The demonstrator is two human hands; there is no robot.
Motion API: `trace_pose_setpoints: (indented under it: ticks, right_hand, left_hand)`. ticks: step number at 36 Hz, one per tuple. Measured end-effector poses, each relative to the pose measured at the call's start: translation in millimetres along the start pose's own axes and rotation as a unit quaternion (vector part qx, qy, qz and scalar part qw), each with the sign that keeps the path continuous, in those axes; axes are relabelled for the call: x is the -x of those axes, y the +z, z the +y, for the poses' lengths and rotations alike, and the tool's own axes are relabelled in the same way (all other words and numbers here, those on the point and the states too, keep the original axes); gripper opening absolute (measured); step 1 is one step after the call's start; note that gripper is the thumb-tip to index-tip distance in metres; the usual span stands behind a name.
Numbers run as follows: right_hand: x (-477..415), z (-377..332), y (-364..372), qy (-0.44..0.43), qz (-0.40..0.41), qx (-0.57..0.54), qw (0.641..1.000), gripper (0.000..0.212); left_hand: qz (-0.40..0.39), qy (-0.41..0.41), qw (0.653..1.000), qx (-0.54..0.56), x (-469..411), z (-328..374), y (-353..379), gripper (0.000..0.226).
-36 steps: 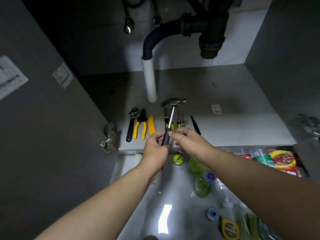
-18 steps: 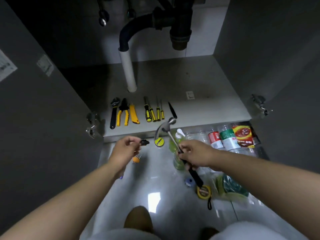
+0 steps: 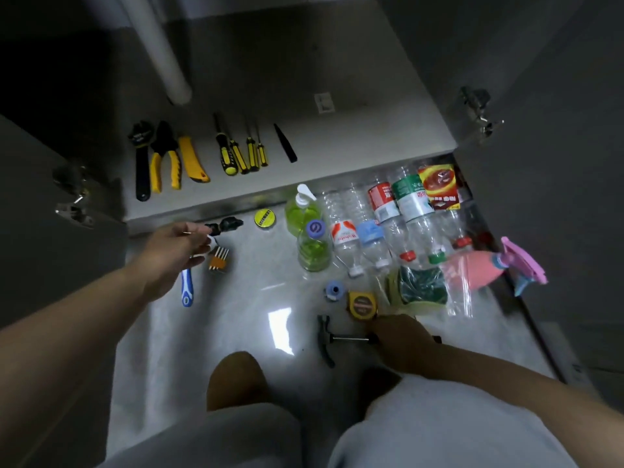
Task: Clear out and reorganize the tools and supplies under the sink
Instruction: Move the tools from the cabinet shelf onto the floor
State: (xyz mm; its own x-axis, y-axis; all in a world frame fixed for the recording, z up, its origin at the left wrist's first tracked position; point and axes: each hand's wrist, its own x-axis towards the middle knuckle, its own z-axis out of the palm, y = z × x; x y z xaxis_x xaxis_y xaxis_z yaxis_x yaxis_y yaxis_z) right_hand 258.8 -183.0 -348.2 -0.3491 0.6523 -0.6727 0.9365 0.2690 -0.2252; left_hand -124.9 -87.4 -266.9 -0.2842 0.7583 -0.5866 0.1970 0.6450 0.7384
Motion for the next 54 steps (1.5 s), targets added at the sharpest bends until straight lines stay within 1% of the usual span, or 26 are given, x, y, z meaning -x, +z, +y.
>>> trace_pose_setpoints:
  ticks: [2, 6, 8, 11, 13, 15, 16, 18, 22, 23, 25, 27, 29, 32, 34, 38, 40, 43, 47, 49, 53, 54]
  right_hand:
    - [0, 5, 8, 0.017, -0.001, -0.015, 1.0, 0.031]
    - [-2, 9, 22, 0.031, 0.009, -0.037, 0.999, 0.051]
    - [-3, 9, 29, 0.03, 0.022, -0.048, 0.998, 0.052]
    - [-3, 6, 29, 0.018, 0.042, -0.037, 0.998, 0.051]
    - [0, 2, 24, 0.005, 0.054, -0.014, 0.998, 0.057]
    - [4, -7, 13, -0.023, 0.058, -0.017, 0.998, 0.061]
    - [7, -13, 4, -0.043, 0.059, -0.022, 0.997, 0.054]
    - [9, -27, -18, -0.088, 0.074, -0.013, 0.993, 0.034]
    - [-1, -56, -74, -0.175, 0.114, 0.003, 0.978, 0.022]
    - [-5, -64, -88, -0.191, 0.132, -0.005, 0.973, 0.019]
    - [-12, -81, -119, -0.214, 0.176, -0.034, 0.96, 0.014]
    - [-23, -99, -149, -0.245, 0.199, -0.057, 0.947, 0.013]
    - [-37, -117, -174, -0.274, 0.218, -0.057, 0.935, 0.013]
    - [-61, -136, -202, -0.289, 0.257, -0.057, 0.921, 0.013]
    - [-78, -145, -214, -0.288, 0.256, -0.072, 0.92, 0.013]
    - [-107, -155, -227, -0.284, 0.257, -0.105, 0.918, 0.015]
    - [-118, -156, -228, -0.279, 0.26, -0.115, 0.917, 0.015]
    - [-129, -156, -227, -0.271, 0.262, -0.13, 0.917, 0.014]
    - [-136, -159, -219, -0.25, 0.29, -0.196, 0.903, 0.016]
    - [-137, -162, -215, -0.242, 0.303, -0.226, 0.893, 0.017]
    - [-135, -168, -212, -0.234, 0.309, -0.25, 0.887, 0.016]
    - [-134, -169, -212, -0.233, 0.308, -0.255, 0.886, 0.016]
  left_hand:
    - [-0.004, -0.006, 1.0, 0.006, -5, -1, 5, 0.019]
    - [-0.017, -0.007, 1.0, 0.008, -12, -5, 10, 0.02]
    - [-0.022, -0.007, 1.0, -0.001, -15, -7, 11, 0.021]
    - [-0.024, -0.005, 1.0, -0.014, -17, -10, 11, 0.021]
    - [-0.023, 0.0, 0.999, -0.029, -15, -9, 11, 0.022]
    - [-0.016, 0.013, 0.999, -0.044, -14, -5, 12, 0.022]
    - [-0.009, 0.024, 0.998, -0.056, -13, -3, 12, 0.021]
    - [0.01, 0.055, 0.994, -0.097, -12, 1, 12, 0.018]
    - [0.069, 0.134, 0.969, -0.195, -21, 19, 1, 0.011]
    - [0.088, 0.147, 0.96, -0.22, -26, 24, -3, 0.013]
    - [0.132, 0.156, 0.942, -0.268, -40, 32, -15, 0.026]
    - [0.158, 0.148, 0.934, -0.286, -56, 38, -26, 0.04]
    - [0.175, 0.132, 0.931, -0.291, -72, 43, -34, 0.054]
    - [0.2, 0.096, 0.933, -0.283, -99, 49, -39, 0.063]
    - [0.227, 0.059, 0.932, -0.275, -118, 49, -42, 0.061]
    - [0.286, -0.015, 0.907, -0.308, -143, 48, -45, 0.053]
    - [0.295, -0.036, 0.904, -0.307, -151, 48, -48, 0.055]
    - [0.291, -0.063, 0.904, -0.306, -162, 48, -56, 0.048]
    - [0.25, -0.074, 0.916, -0.305, -166, 49, -65, 0.045]
    - [0.241, -0.072, 0.925, -0.285, -165, 51, -66, 0.036]
    - [0.253, -0.075, 0.945, -0.195, -161, 52, -64, 0.034]
    - [0.257, -0.074, 0.95, -0.164, -158, 51, -63, 0.028]
